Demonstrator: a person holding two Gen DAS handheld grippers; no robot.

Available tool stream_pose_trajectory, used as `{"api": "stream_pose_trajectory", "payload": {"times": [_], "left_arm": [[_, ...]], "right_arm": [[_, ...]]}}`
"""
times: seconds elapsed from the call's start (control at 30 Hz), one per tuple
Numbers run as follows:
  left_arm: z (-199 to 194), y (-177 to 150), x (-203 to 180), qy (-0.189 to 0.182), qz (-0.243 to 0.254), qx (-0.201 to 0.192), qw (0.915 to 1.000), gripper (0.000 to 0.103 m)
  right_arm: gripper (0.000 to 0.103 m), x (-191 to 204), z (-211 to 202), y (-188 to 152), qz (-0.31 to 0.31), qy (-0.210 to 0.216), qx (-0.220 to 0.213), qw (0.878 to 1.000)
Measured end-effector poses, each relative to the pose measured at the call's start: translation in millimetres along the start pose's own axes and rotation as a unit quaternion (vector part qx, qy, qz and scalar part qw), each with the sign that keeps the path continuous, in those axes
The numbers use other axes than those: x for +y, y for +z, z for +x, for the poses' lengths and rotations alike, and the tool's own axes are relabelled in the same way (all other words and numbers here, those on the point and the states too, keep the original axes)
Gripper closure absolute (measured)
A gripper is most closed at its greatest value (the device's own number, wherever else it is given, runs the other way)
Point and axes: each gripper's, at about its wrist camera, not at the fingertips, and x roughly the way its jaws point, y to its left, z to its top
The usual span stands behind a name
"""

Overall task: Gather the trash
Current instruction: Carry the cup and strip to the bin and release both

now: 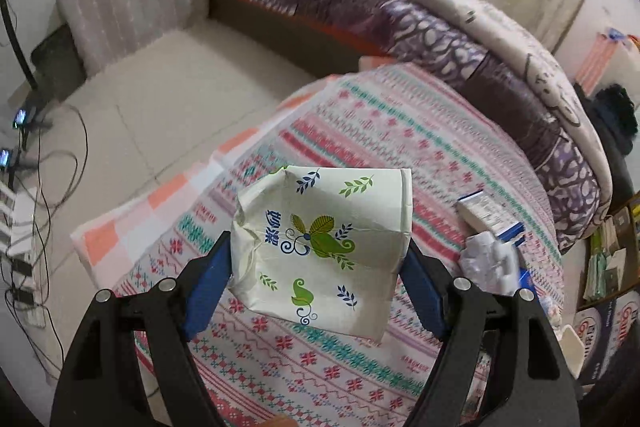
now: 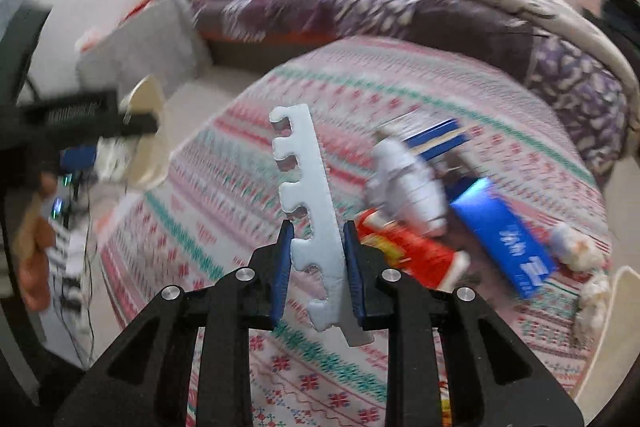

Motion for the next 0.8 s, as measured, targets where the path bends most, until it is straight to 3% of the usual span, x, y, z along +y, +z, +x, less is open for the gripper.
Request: {"api": "stream_pose_trajectory", "payload": {"times": [0.27,0.8], "left_arm": [[-18,-9,-48,0.001,0.049,-0.047,0.9977,0.026],[-30,-42,-145,-0.035,0.135,-0.077,0.9872,0.026]], "right_arm": [[0.079,-44,-27,8,0.068,-0.048,-0.041,0.996],[0.078,-122,-75,-8,0.134,-0.127,-0.072,0.980]]}}
